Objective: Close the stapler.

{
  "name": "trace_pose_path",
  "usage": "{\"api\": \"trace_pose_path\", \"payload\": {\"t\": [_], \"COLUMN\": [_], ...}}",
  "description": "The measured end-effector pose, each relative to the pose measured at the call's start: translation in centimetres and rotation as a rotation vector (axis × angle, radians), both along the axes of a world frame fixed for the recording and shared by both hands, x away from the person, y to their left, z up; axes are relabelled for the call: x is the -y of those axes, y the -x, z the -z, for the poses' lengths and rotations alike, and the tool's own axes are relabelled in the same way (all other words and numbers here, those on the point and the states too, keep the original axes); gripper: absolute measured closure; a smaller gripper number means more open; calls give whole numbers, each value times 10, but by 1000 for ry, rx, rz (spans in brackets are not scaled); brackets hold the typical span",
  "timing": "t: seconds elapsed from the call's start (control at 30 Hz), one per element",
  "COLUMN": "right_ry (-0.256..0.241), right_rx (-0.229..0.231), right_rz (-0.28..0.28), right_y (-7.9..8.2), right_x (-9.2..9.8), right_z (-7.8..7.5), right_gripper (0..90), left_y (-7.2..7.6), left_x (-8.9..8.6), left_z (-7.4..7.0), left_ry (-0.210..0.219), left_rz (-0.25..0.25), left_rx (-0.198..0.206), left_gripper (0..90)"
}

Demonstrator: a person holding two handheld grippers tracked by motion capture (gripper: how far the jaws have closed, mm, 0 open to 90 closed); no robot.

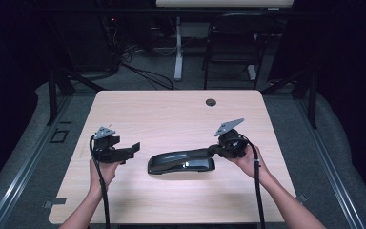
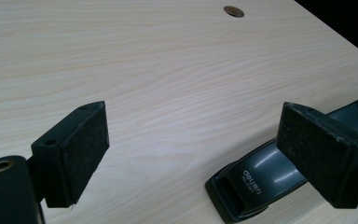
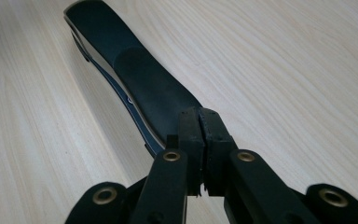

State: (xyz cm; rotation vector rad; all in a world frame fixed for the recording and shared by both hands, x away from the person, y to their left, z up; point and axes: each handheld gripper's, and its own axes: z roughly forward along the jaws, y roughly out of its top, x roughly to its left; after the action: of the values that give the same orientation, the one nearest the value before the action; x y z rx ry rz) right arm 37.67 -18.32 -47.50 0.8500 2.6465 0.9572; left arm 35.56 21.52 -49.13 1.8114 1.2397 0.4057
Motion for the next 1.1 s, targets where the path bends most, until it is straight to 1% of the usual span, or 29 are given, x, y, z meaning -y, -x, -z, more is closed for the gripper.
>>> {"api": "trace_pose_path", "payload": {"t": [0.1, 0.13, 0.23, 0.37, 0.4, 0.5, 0.53, 0.6, 0.67, 0.77, 0.87, 0.9, 0.97, 1.03, 1.1], "right_ry": [-1, 5, -1, -23, -27, -36, -36, -38, -37, -48, -54, -53, -54, -54, -48], "right_rx": [4, 8, 13, 27, 28, 34, 31, 30, 25, 27, 20, 23, 13, 11, -2], "right_rz": [-2, -4, 3, 21, 28, 52, 57, 75, 96, 118, 152, 161, 175, 188, 199], "right_y": [1, 1, 2, 5, 6, 8, 8, 9, 9, 11, 15, 16, 18, 20, 22], "right_x": [-1, -1, -1, 2, 3, 6, 7, 10, 14, 20, 27, 30, 35, 41, 46], "right_z": [2, 1, -2, -8, -10, -13, -14, -16, -17, -18, -18, -18, -16, -14, -12], "right_gripper": [873, 870, 847, 772, 733, 663, 619, 556, 463, 373, 284, 262, 219, 194, 161], "left_y": [0, 0, 1, 1, 1, 1, 2, 2, 2, 2, 2, 2, 2, 3, 3], "left_x": [0, 1, 2, 2, 2, 2, 2, 1, 1, 2, 3, 3, 3, 3, 4], "left_z": [-1, 0, -1, -1, -1, -1, -1, -2, -2, -2, -2, -2, -2, -2, -2], "left_ry": [-6, -10, -16, -19, -18, -19, -18, -21, -28, -30, -34, -37, -38, -46, -54], "left_rz": [2, 0, 6, 10, 8, 7, 7, 7, 2, 3, 7, 8, 6, 5, 6], "left_rx": [1, 11, 10, 10, 11, 14, 14, 13, 19, 28, 24, 23, 25, 29, 29], "left_gripper": [97, 97, 97, 96, 96, 96, 96, 96, 96, 96, 96, 96, 96, 96, 97]}}
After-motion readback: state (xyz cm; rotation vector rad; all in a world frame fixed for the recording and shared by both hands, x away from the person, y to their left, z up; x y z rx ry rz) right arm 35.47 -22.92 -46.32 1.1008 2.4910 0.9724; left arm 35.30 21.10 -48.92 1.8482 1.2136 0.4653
